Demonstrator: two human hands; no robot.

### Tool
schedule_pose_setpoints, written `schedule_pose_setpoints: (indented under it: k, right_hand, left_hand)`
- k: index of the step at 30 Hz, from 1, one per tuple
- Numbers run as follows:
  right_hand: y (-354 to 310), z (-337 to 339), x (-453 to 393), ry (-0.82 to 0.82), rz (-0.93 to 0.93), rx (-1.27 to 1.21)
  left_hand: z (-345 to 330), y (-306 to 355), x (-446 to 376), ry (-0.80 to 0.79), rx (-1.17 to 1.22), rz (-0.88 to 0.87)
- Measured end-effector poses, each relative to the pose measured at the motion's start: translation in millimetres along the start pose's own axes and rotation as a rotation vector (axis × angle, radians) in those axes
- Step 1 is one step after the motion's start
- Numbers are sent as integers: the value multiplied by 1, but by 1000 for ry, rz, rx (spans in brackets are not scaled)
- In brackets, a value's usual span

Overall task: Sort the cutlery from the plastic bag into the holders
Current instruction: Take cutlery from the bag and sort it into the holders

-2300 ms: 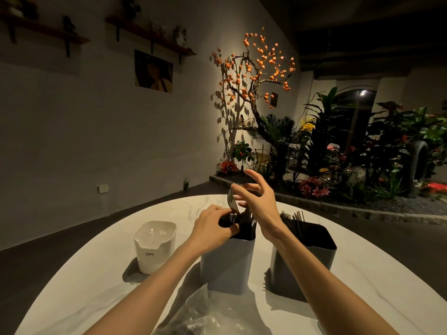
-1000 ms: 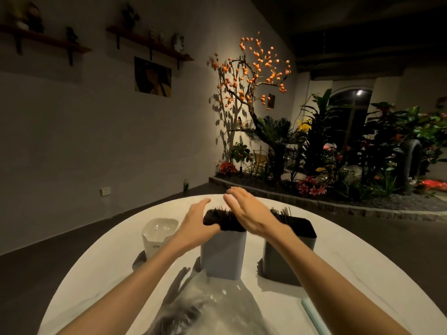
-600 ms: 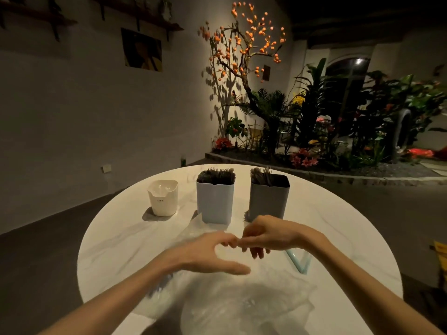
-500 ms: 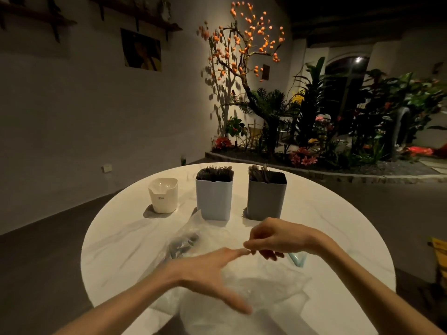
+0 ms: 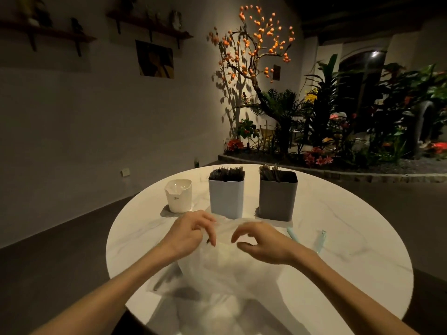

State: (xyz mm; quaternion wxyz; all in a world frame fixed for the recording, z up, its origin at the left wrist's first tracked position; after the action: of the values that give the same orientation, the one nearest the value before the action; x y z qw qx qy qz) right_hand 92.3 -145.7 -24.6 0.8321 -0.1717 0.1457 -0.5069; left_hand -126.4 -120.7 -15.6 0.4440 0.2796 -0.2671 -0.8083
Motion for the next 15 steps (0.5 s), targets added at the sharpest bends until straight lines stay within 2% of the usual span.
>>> schedule_pose_setpoints:
  k: [3,6,8,11,15]
  right_hand:
    - [0,1,-16,64,12,132]
    - [-1,-3,-29,23,-20,176]
    - [-6,-11,-39,-18,-13,219]
    - [-25,-28,-58,-80,38,195]
    - [-59,-44,-87,-109,51,-29]
  left_hand:
    - [10,-12,8,108,-544,-18]
    - [10,-28,14,57,-788,148]
    - [9,-33,18,46,-851,188]
    - [12,-37,21,132,-821,164]
    - [19,-41,22,165,-709,100]
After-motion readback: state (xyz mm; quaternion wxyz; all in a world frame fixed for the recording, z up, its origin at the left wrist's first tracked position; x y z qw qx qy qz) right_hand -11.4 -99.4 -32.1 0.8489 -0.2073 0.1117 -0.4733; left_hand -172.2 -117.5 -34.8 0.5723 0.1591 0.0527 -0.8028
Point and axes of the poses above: each hand's wrist, its own x-axis away from the middle knuckle, its own z-axis out of the back of the hand, y = z × x, the point moved 1 cm from there along -x, towards the middle knuckle, and after that the axes turned 5 degrees about -y, right-handed, at the moved point
